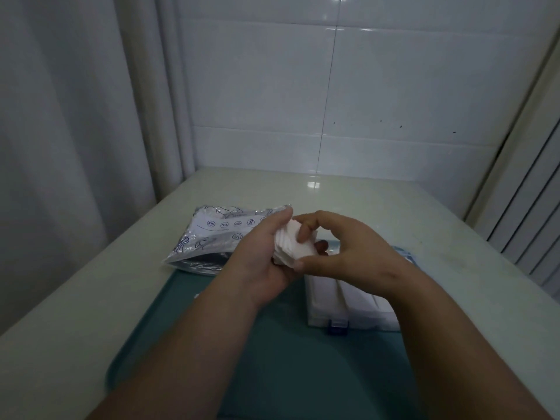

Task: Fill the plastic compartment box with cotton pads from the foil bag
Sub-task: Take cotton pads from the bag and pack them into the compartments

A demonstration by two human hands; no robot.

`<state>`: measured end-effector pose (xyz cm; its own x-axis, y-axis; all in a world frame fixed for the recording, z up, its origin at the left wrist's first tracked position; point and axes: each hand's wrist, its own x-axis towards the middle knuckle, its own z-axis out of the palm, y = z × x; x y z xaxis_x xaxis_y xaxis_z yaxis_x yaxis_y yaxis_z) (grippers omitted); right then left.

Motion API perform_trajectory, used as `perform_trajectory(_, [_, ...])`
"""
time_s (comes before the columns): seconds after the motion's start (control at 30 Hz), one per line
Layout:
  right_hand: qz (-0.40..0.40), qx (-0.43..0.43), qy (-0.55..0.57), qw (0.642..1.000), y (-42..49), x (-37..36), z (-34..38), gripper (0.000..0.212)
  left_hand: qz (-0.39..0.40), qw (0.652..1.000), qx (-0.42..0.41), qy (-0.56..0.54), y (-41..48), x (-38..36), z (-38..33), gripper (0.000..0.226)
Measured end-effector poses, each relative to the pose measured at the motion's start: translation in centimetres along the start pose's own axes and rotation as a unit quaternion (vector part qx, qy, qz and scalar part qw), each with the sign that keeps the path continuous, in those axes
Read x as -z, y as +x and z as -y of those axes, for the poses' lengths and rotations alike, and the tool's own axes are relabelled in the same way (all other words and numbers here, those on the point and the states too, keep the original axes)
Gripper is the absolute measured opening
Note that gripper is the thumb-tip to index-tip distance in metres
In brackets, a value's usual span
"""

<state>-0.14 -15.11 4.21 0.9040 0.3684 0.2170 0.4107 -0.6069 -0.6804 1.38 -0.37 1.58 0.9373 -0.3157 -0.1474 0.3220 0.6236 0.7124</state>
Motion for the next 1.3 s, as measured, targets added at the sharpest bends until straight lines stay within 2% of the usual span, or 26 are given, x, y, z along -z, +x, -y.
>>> perform_trajectory(0.07, [-0.017,-0.010,-0.023,1.000,0.1,0.0,-0.3,0.028,-0.019,1.000,-0.001,0.006,0.1,-0.1,0.0,0.042])
perform_trajectory(0.17, [-0.057,-0.009,-0.017,0.998,0.5,-0.2,-0.5,0.019,-0.035,0.999,0.009,-0.009,-0.2,-0.2,0.0,0.047])
perform_trajectory(0.3, [-0.085,-0.005,-0.034,0.996,0.6,-0.1,-0.7,0.009,-0.024,0.999,0.029,-0.013,-0.4,-0.2,0.0,0.032])
perform_trajectory(0.37, [-0.057,-0.003,-0.024,0.998,0.5,0.1,-0.7,0.012,-0.025,0.999,0.028,-0.019,-0.3,-0.1,0.1,0.032])
perform_trajectory(0.5, [0.024,-0.017,-0.034,0.999,0.0,0.3,-0.1,0.035,-0.040,0.999,0.024,-0.018,0.2,0.2,0.0,0.042])
perform_trajectory(0.6, [0.004,-0.006,-0.047,0.999,-0.1,0.2,0.0,0.035,-0.018,1.000,0.016,0.000,0.3,0.2,0.2,0.049])
perform_trajectory(0.7, [-0.027,-0.004,-0.037,0.999,0.0,0.3,0.0,0.031,0.003,1.000,0.024,0.012,0.1,0.2,0.2,0.046])
perform_trajectory(0.8, [-0.042,-0.007,-0.030,0.999,0.1,0.3,0.0,0.035,0.028,0.998,0.049,-0.007,-0.3,-0.1,0.2,0.038])
perform_trajectory(0.9, [-0.023,-0.004,-0.020,1.000,0.0,0.3,0.0,0.039,0.042,0.999,0.029,-0.005,-0.2,0.2,0.3,0.029])
perform_trajectory(1.03, [-0.035,0.016,0.052,0.998,0.3,0.9,-0.8,0.021,0.010,0.998,0.012,0.065,-0.3,0.4,0.4,0.057])
perform_trajectory(1.1, [-0.055,0.012,0.070,0.996,0.3,1.3,-1.0,0.028,0.006,0.991,0.005,0.135,-0.2,0.4,0.4,0.080])
perform_trajectory(1.17, [-0.043,0.008,0.057,0.997,0.4,1.4,-1.1,0.035,0.017,0.981,0.002,0.195,-0.1,0.4,0.5,0.096])
perform_trajectory(1.3, [0.001,-0.020,0.034,0.999,0.2,1.3,-1.0,0.046,0.036,0.968,0.019,0.246,-0.5,0.2,0.3,0.104])
